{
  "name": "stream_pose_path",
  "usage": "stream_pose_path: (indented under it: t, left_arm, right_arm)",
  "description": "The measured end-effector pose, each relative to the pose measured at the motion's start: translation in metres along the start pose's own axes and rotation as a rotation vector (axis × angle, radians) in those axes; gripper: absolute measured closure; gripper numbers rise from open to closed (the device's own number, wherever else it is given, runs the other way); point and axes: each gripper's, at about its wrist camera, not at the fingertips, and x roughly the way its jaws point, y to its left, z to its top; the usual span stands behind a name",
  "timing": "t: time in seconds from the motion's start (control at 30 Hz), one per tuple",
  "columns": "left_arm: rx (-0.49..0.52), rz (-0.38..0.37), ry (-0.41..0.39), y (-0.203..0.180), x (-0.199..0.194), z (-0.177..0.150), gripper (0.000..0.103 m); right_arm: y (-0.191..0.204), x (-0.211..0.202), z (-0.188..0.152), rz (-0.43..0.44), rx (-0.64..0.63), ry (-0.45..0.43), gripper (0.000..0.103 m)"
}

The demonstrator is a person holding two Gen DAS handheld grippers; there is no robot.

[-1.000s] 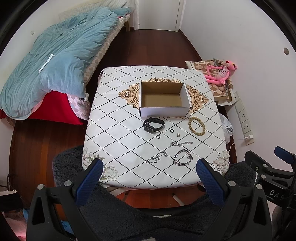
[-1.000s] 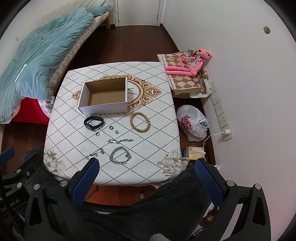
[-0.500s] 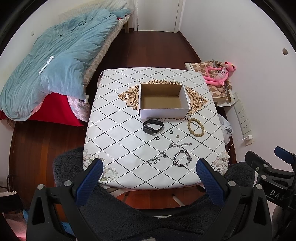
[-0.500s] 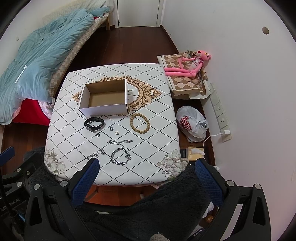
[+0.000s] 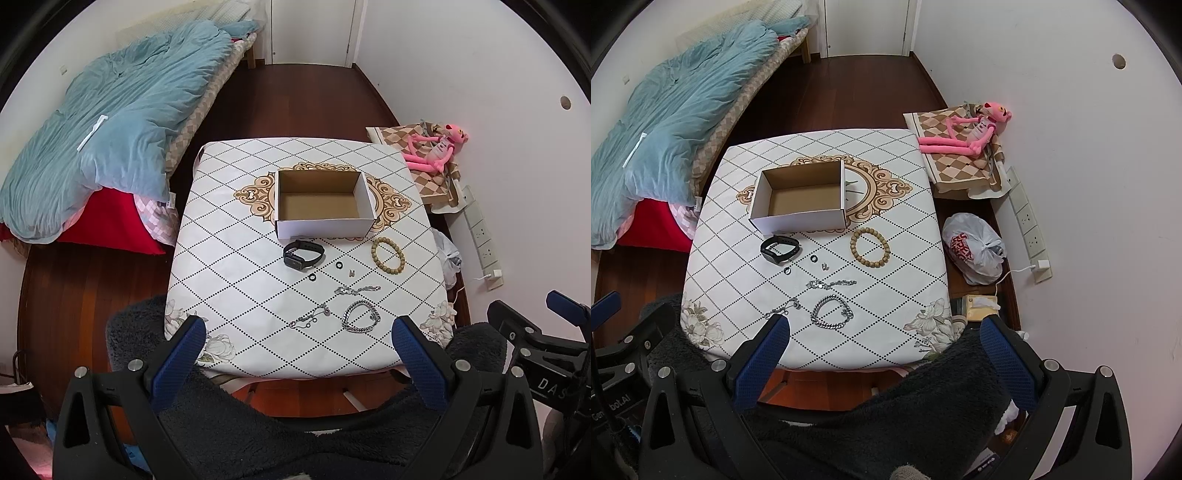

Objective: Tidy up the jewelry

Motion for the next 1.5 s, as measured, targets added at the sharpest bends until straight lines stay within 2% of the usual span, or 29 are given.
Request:
stream_pose_path:
  t: [0.3, 0.43, 0.63, 0.73, 0.83, 0.93, 1.1, 1.33, 1.37, 1.43, 1.47, 1.5]
  left_arm:
    - [-0.001, 0.009, -0.013, 0.002, 0.002, -0.002, 0.000]
    - [-0.012, 0.046, -0.013, 0.011, 0.029, 0.003, 0.000]
    - [-0.020, 0.126, 0.039, 0.027, 0.093, 0.008, 0.000]
    - [-0.019, 0.161, 0.073, 0.034, 0.122, 0.005, 0.000]
    - [-0.018, 0.191, 0.117, 0.041, 0.151, -0.002, 0.000]
    - [-0.011, 0.218, 0.158, 0.046, 0.173, -0.009, 0.000]
    - [0.002, 0.236, 0.221, 0.048, 0.203, -0.024, 0.000]
    - [0.026, 0.231, 0.266, 0.041, 0.235, -0.042, 0.000]
    - [0.028, 0.235, 0.269, 0.041, 0.238, -0.043, 0.000]
    - [0.028, 0.236, 0.277, 0.040, 0.244, -0.047, 0.000]
    - [0.027, 0.235, 0.281, 0.039, 0.246, -0.048, 0.000]
    - [0.026, 0.232, 0.285, 0.038, 0.247, -0.049, 0.000]
  right_arm:
    - [0.001, -0.001, -0.001, 0.006, 0.003, -0.004, 0.000]
    - [-0.001, 0.021, 0.003, 0.008, 0.029, 0.011, 0.000]
    - [-0.002, 0.099, 0.006, 0.032, 0.078, 0.107, 0.000]
    - [0.002, 0.156, 0.000, 0.056, 0.091, 0.202, 0.001]
    - [0.009, 0.210, -0.013, 0.086, 0.102, 0.300, 0.009]
    - [0.016, 0.248, -0.026, 0.093, 0.110, 0.355, 0.017]
    - [0.027, 0.276, -0.043, 0.112, 0.104, 0.362, 0.024]
    - [0.048, 0.269, -0.058, 0.065, 0.012, 0.240, 0.031]
    - [0.049, 0.267, -0.061, 0.067, 0.004, 0.225, 0.036]
    - [0.052, 0.261, -0.065, 0.073, -0.018, 0.192, 0.063]
    - [0.054, 0.256, -0.064, 0.078, -0.022, 0.189, 0.096]
    - [0.052, 0.255, -0.066, 0.088, -0.018, 0.193, 0.096]
